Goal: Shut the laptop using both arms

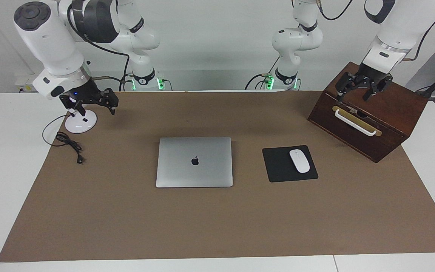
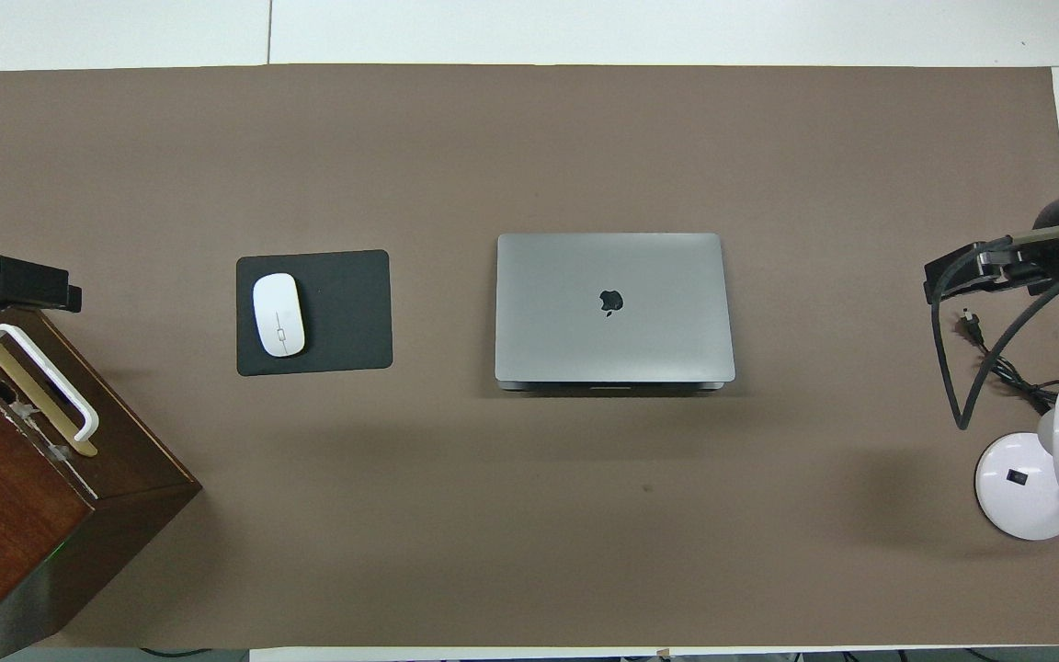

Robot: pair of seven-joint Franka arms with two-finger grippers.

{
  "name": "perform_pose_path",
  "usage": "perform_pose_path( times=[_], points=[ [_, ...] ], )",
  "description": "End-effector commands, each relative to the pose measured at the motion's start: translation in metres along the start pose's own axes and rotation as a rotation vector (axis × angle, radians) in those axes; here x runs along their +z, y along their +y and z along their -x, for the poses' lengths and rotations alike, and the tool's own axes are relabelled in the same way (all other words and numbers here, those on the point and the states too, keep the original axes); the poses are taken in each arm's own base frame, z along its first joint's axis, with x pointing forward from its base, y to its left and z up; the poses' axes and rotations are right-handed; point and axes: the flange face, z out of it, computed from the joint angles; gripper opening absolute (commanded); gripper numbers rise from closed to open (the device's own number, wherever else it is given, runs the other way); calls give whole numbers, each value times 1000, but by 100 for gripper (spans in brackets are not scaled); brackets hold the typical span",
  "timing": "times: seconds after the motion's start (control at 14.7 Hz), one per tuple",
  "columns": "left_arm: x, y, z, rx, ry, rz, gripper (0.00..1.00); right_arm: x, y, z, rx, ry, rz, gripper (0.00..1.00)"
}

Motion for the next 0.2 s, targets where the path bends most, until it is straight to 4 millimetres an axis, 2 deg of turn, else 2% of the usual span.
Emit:
perform_pose_path(
  times=[0.0, 0.14],
  points=[
    [-4, 0, -2, -8, -10, -18, 100, -1, 1, 2, 12, 14, -4, 100],
    [-4, 1, -2, -7, -12, -18, 100, -1, 2, 2, 13, 14, -4, 100]
  ],
)
